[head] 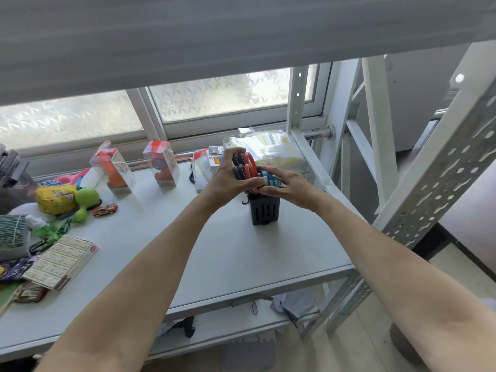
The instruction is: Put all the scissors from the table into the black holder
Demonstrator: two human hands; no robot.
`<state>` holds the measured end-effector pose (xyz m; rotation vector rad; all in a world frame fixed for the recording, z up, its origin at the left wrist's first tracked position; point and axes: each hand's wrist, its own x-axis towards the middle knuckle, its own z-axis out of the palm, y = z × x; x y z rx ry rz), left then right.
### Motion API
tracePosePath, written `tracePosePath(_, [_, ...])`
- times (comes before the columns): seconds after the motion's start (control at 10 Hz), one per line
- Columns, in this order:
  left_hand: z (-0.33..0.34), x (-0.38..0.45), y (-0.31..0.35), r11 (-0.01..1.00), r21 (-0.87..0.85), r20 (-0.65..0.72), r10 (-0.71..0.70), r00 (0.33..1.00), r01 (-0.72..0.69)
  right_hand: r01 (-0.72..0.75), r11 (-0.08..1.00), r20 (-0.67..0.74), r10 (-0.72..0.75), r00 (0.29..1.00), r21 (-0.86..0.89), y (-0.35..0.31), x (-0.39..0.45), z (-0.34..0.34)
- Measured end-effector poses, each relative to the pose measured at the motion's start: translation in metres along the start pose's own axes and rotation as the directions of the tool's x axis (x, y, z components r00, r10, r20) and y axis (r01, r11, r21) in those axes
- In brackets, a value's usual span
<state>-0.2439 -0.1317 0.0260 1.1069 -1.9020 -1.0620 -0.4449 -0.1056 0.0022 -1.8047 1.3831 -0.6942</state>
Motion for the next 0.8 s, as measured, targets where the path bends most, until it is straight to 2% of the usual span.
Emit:
tracePosePath(0.3, [0.006, -0.002, 0.0, 1.0, -0.015, -0.087, 0.0, 0.996, -0.002, -0.007, 0.999, 0.003, 0.007, 1.0, -0.034, -0.002, -0.002, 0.0])
tracePosePath(0.6, [0.008, -0.012, -0.004, 0.998, -0.05, -0.072, -0.03, 0.997, 0.027, -0.057, 0.997, -0.052, 0.059, 0.997, 0.043, 0.009, -0.019, 0.007])
tracePosePath(0.7, [0.007, -0.018, -0.016, 0.996, -0.071, -0.056, -0.055, 0.997, 0.051, -0.058, 0.99, -0.092, 0.07, 0.993, 0.129, 0.019, -0.024, 0.008])
tracePosePath(0.8, [0.008, -0.035, -0.032, 0.983, -0.07, -0.045, -0.175, 0.984, 0.171, -0.113, 0.978, -0.126, 0.136, 0.983, 0.174, 0.032, -0.029, 0.014])
